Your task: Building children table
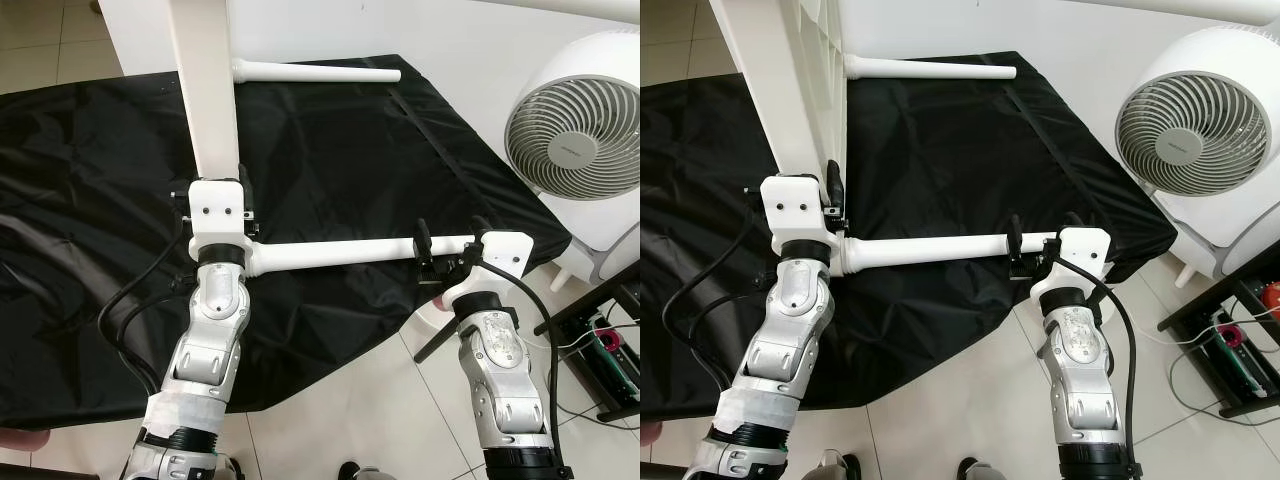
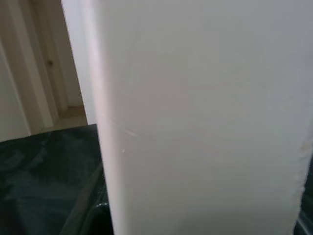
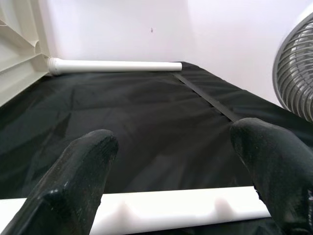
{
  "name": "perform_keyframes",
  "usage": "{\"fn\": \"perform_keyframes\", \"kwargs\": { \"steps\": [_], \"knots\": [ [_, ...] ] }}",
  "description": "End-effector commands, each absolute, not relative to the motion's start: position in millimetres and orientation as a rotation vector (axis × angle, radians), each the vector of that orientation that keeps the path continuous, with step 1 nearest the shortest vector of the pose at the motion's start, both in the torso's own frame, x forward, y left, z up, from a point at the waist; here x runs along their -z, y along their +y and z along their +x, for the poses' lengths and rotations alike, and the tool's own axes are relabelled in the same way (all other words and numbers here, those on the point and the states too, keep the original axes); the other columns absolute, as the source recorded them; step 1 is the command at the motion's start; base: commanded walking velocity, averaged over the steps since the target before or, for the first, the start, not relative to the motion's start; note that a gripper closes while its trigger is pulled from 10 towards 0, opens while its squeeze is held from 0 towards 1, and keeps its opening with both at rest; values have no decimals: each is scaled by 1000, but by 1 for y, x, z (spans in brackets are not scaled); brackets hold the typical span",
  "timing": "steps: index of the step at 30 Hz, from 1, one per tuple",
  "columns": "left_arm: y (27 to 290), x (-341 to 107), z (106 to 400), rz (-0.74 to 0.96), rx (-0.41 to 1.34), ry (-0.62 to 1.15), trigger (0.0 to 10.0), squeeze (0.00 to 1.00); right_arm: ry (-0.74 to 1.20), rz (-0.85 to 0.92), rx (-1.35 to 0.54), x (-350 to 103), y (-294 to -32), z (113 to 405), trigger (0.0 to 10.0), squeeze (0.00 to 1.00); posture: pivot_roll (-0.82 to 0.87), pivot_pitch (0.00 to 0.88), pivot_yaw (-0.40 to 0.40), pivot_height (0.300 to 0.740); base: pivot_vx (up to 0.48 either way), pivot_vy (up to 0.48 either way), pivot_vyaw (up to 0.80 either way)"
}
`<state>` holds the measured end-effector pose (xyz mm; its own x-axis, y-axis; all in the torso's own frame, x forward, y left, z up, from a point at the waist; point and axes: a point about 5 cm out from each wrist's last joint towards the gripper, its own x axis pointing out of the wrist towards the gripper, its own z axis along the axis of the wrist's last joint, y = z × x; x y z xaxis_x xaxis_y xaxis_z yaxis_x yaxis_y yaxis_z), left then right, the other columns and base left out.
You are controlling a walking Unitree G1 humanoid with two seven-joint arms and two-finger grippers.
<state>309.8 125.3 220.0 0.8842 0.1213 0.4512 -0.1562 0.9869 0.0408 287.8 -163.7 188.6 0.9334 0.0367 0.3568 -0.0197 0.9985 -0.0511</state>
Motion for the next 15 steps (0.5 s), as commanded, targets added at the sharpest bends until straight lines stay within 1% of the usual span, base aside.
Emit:
{"fn": "perform_keyframes", "kwargs": {
  "steps": [1,4,5,6,7,8,11,12,15],
  "knots": [
    [138,-208,305,156,-108,-409,0,0,-357,-43,-20,-186,-167,289,10000,0,-34,142,-39,740,0,0,0],
    [141,-207,304,160,-117,-406,0,0,-358,-43,-19,-186,-168,289,10000,0,-33,144,-40,740,0,0,0],
    [150,-205,300,179,-146,-398,0,0,-359,-44,-19,-186,-168,289,10000,0,-32,145,-42,740,0,0,0],
    [150,-205,300,179,-146,-398,0,0,-359,-44,-19,-186,-168,289,10000,0,-32,145,-42,740,0,0,0],
    [168,-201,294,204,-202,-375,0,0,-361,-45,-18,-187,-168,290,10000,0,-29,149,-46,740,0,0,0],
    [175,-199,292,213,-224,-366,0,0,-360,-45,-18,-186,-169,290,10000,0,-27,151,-47,740,0,0,0],
    [180,-199,291,217,-245,-363,0,0,-360,-44,-18,-186,-169,291,10000,0,-26,152,-47,740,0,0,0],
    [190,-201,291,228,-283,-362,0,0,-359,-43,-18,-186,-169,291,10000,0,-23,154,-49,740,0,0,0],
    [196,-203,291,237,-309,-365,0,0,-359,-42,-19,-186,-168,291,10000,0,-20,153,-50,740,0,0,0]
  ]
}}
